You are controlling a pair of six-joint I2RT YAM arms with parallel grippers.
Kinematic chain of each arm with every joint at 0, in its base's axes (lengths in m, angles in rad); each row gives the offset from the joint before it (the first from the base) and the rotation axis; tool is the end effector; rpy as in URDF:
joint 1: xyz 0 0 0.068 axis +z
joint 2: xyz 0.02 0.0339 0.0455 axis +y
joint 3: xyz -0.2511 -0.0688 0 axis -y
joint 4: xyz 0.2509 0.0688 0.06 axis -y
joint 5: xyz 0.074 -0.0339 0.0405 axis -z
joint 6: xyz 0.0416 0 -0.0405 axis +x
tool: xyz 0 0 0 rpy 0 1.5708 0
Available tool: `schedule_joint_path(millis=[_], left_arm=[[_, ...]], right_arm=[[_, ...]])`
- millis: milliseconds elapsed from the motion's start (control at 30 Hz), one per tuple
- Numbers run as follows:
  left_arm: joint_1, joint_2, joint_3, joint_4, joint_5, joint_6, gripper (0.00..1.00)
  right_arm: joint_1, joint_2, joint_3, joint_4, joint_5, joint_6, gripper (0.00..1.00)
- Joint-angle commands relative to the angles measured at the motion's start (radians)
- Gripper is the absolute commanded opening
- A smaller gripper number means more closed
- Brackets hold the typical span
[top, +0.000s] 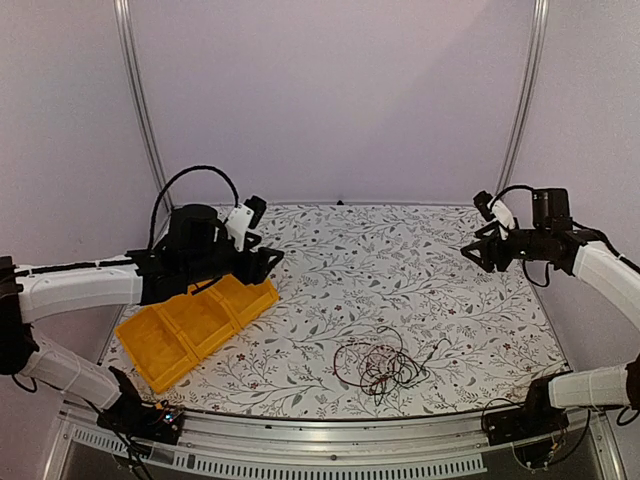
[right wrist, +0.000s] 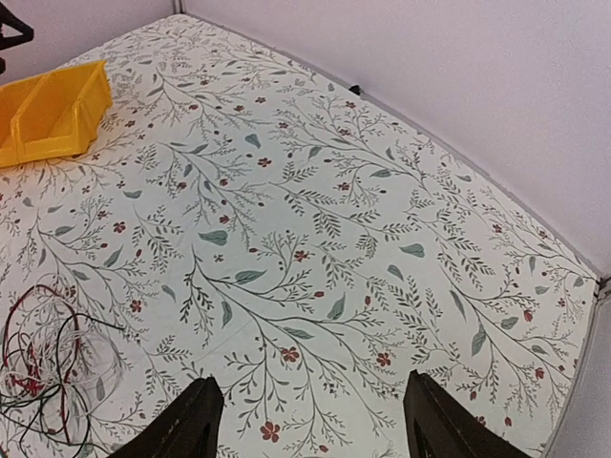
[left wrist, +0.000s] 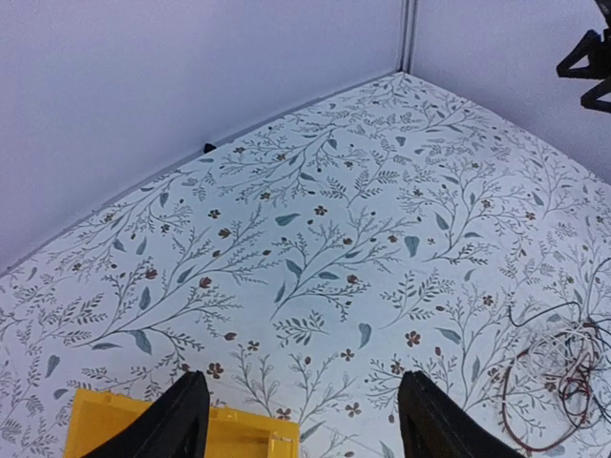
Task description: Untangle the cables
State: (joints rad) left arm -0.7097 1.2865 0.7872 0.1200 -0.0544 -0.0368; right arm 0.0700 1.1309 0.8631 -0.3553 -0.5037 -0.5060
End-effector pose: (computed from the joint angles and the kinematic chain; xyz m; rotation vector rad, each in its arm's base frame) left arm 0.2335 -0.1976 0.2443 0.6176 1.8761 -0.4381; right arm 0.2585 0.0383 0.2677 -0.8634 1.9375 0.2951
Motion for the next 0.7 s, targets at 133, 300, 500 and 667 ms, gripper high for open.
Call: schedule_joint_path(millis=[133,300,500,667], left_arm=[[-0.104,0.106,0.068,-0.015,0.247,0.017,0.65],[-0.147,0.134,0.082,-0.03,0.33,0.028,0.67],[-0.171,0.154,0.091,-0.026,0.38,0.032,0.68],[-0.175,0.167,0.104,-0.035,0.397,0.034,0.68]], right_arm=[[0.237,0.114,-0.016,-0.249,-0.096,-0.192,0.59],[0.345,0.144,-0.025,-0.374,-0.096,-0.281,0.65],[0.389,0.14,-0.068,-0.473,-0.001,-0.353,0.82],[0.4,0.155,-0.116,-0.459,0.064,-0.326,0.85]])
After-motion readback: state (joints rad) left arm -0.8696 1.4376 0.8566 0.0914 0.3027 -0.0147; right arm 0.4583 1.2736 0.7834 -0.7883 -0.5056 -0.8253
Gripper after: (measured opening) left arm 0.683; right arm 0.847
